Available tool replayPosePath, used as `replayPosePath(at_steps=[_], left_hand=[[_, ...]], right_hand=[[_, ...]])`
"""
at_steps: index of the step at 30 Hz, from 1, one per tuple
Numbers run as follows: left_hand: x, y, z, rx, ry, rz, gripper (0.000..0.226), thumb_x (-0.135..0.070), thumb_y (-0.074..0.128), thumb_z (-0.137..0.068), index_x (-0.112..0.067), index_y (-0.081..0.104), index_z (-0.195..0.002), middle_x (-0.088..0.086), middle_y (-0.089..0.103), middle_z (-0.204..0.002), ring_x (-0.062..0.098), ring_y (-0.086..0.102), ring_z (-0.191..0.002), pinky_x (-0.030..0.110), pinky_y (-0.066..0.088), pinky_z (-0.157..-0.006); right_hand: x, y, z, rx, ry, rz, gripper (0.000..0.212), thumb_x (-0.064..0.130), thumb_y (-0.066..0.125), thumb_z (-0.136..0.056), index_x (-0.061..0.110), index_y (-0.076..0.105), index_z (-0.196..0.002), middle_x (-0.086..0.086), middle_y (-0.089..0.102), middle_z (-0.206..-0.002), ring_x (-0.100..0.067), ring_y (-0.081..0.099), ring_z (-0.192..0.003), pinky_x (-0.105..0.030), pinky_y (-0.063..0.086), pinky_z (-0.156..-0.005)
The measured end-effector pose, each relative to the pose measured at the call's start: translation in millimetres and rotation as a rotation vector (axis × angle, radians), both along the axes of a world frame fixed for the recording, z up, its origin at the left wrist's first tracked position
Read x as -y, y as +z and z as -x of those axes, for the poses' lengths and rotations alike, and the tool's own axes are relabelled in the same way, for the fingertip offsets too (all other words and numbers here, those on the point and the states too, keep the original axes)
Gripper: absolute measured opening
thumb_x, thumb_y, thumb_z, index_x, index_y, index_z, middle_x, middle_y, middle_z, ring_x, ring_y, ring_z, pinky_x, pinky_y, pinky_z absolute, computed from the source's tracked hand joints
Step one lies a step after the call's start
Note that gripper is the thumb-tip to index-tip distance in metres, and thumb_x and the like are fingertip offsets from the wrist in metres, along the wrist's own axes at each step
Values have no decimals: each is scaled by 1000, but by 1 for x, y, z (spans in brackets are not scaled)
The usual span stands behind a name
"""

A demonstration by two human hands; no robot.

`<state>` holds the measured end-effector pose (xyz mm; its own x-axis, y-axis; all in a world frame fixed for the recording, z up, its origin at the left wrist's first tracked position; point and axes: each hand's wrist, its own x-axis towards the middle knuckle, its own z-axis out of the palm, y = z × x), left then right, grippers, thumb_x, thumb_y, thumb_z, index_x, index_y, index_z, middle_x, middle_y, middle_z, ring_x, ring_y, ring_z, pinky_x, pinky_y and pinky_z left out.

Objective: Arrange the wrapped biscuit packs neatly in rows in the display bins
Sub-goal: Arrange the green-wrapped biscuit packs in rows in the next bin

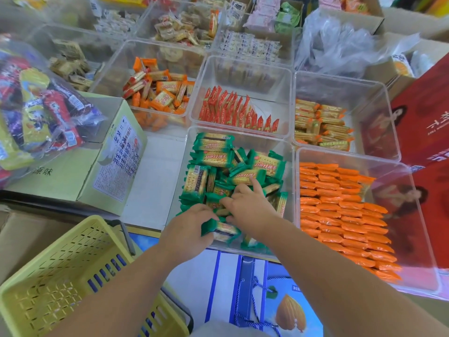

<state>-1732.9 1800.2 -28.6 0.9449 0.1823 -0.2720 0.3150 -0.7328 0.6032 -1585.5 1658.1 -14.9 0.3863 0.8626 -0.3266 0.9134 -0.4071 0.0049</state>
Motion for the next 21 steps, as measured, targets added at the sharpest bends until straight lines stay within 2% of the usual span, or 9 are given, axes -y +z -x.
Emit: replayPosePath(at_steps=[4,6,10,14,17,19,21], left_hand=[[-1,4,-3,-44,-63,-13,38,-21,66,-91,-27,63,-129,-13,47,-120,15,58,-96,21,42,-80],[-4,9,-7,-68,-117,-41,38,-19,61,-95,-26,61,-132,-10,42,-119,17,56,-91,24,41,-78],[-8,18,-11,-146,-211,-140,37,-20,55,-99,-26,58,-136,-5,34,-121,18,52,-80,29,40,-73],[-4,22,-9,-178,-294,-198,33,-31,53,-100,-25,60,-132,-3,33,-124,18,52,-87,33,45,-82],[-3,22,-6,-207,-285,-98,35,-43,48,-101,-24,67,-123,-7,40,-126,15,54,-104,32,44,-91],[-1,20,-4,-174,-212,-74,22,-37,54,-98,-24,70,-109,-10,48,-116,14,55,-100,28,43,-83],[0,19,-3,-110,-59,-82,10,-34,68,-90,-25,66,-87,-11,53,-95,14,56,-85,26,39,-68]], right_hand=[[-9,1,-14,-167,-156,-47,46,55,65,-89,31,61,-128,0,67,-113,-23,48,-123,-44,9,-124],[-13,3,-20,-219,-184,-79,43,54,67,-88,32,65,-125,3,69,-112,-21,52,-118,-39,14,-122],[-21,6,-26,-229,-168,-146,38,51,68,-89,31,67,-122,1,69,-108,-23,54,-110,-37,35,-101],[-28,10,-21,-280,-140,-205,38,47,69,-90,30,65,-123,1,70,-110,-22,58,-107,-40,46,-93],[-31,10,-16,-395,-146,-190,38,41,71,-90,25,65,-124,-1,70,-111,-24,63,-100,-38,54,-81],[-31,8,-12,-454,-141,-163,40,37,72,-90,22,64,-126,-3,69,-115,-25,63,-104,-39,54,-83],[-32,5,-8,-519,-161,-171,43,36,74,-89,19,64,-127,-4,69,-121,-24,63,-108,-41,53,-89]])
